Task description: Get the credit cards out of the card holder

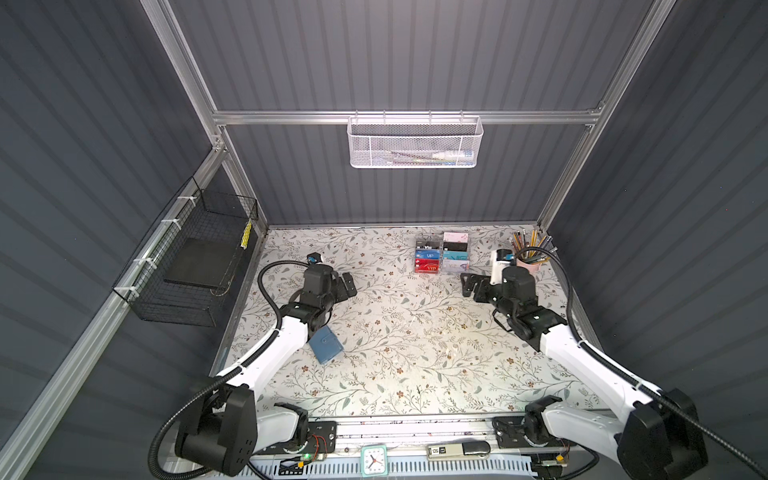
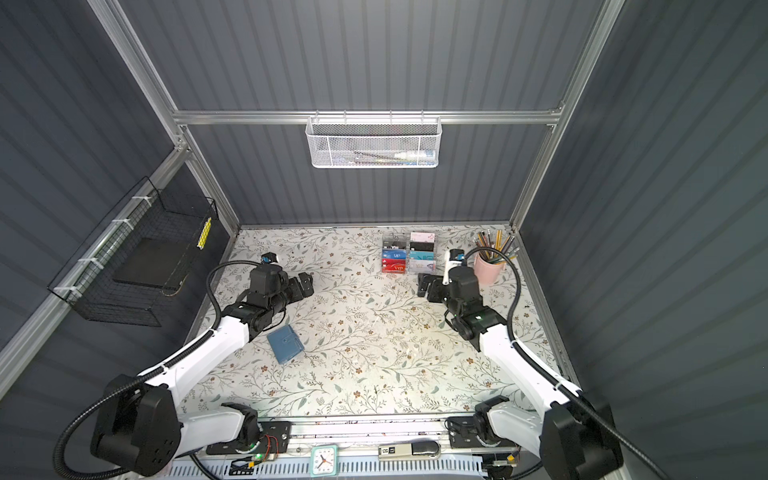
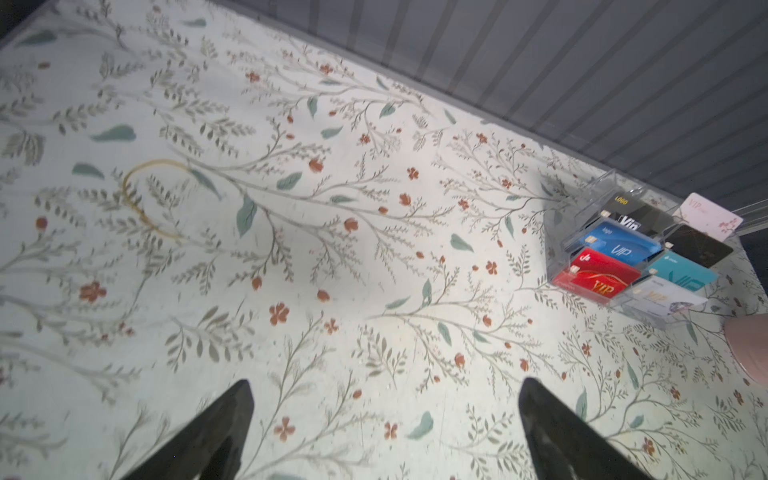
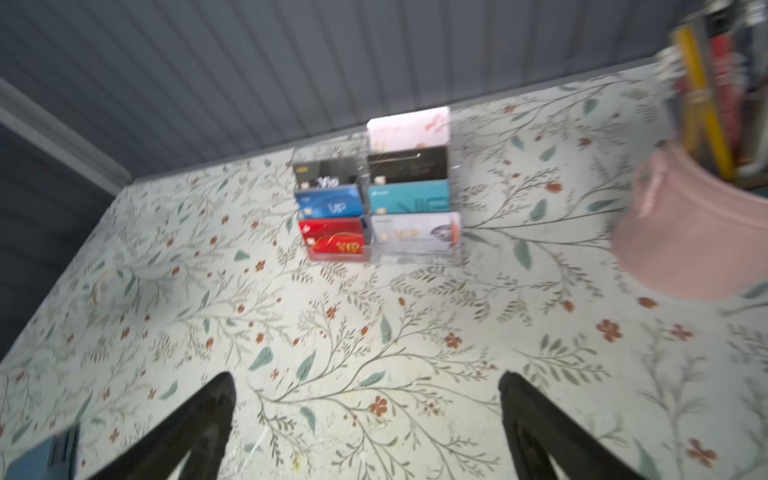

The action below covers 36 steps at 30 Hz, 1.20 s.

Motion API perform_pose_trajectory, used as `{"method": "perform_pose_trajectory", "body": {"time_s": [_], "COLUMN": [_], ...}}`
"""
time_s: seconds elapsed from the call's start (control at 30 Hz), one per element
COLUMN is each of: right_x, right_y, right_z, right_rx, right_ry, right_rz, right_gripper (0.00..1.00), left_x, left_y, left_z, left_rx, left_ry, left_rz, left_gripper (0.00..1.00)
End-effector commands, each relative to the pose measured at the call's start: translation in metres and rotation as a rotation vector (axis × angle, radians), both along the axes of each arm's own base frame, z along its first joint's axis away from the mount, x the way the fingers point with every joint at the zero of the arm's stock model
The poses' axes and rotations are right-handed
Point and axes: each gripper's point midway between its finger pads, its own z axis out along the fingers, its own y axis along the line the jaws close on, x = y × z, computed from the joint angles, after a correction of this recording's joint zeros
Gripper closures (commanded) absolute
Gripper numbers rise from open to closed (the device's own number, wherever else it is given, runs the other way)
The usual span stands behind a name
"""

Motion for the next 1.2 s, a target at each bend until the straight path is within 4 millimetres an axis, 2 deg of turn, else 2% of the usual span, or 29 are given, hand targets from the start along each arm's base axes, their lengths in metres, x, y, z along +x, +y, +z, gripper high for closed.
{"method": "perform_pose_trajectory", "body": {"time_s": [0.0, 0.07, 0.13, 0.2, 0.37, 0.5, 0.7, 0.87, 1.0, 1.17], "right_x": [-0.002, -0.004, -0.005, -0.008, -0.025, -0.04, -0.044, -0.044, -0.038, -0.028], "right_y": [0.017, 0.035, 0.056, 0.074, 0.115, 0.129, 0.132, 0.127, 0.115, 0.096], "right_z": [-0.016, -0.018, -0.014, -0.013, -0.012, -0.023, -0.031, -0.038, -0.038, -0.034], "right_rx": [-0.067, -0.098, -0.122, -0.137, -0.133, -0.179, -0.164, -0.172, -0.212, -0.249], "right_ry": [0.063, 0.084, 0.079, 0.095, 0.133, 0.137, 0.128, 0.136, 0.121, 0.096], "right_rz": [0.078, 0.125, 0.177, 0.222, 0.347, 0.389, 0.39, 0.365, 0.298, 0.176], "right_gripper": [0.01, 0.01, 0.01, 0.01, 0.01, 0.01, 0.01, 0.01, 0.01, 0.01], "left_x": [-0.04, -0.063, -0.079, -0.095, -0.109, -0.115, -0.119, -0.123, -0.118, -0.101], "left_y": [0.018, 0.032, 0.03, 0.037, 0.045, 0.044, 0.04, 0.043, 0.038, 0.015], "left_z": [-0.024, -0.038, -0.051, -0.064, -0.071, -0.081, -0.105, -0.11, -0.12, -0.126], "left_rx": [-0.05, -0.063, -0.088, -0.102, -0.116, -0.105, -0.121, -0.118, -0.14, -0.186], "left_ry": [0.149, 0.254, 0.322, 0.367, 0.359, 0.393, 0.462, 0.453, 0.455, 0.441], "left_rz": [0.12, 0.224, 0.22, 0.276, 0.317, 0.295, 0.267, 0.27, 0.242, 0.123], "left_gripper": [0.0, 0.0, 0.0, 0.0, 0.0, 0.0, 0.0, 0.0, 0.0, 0.0]}}
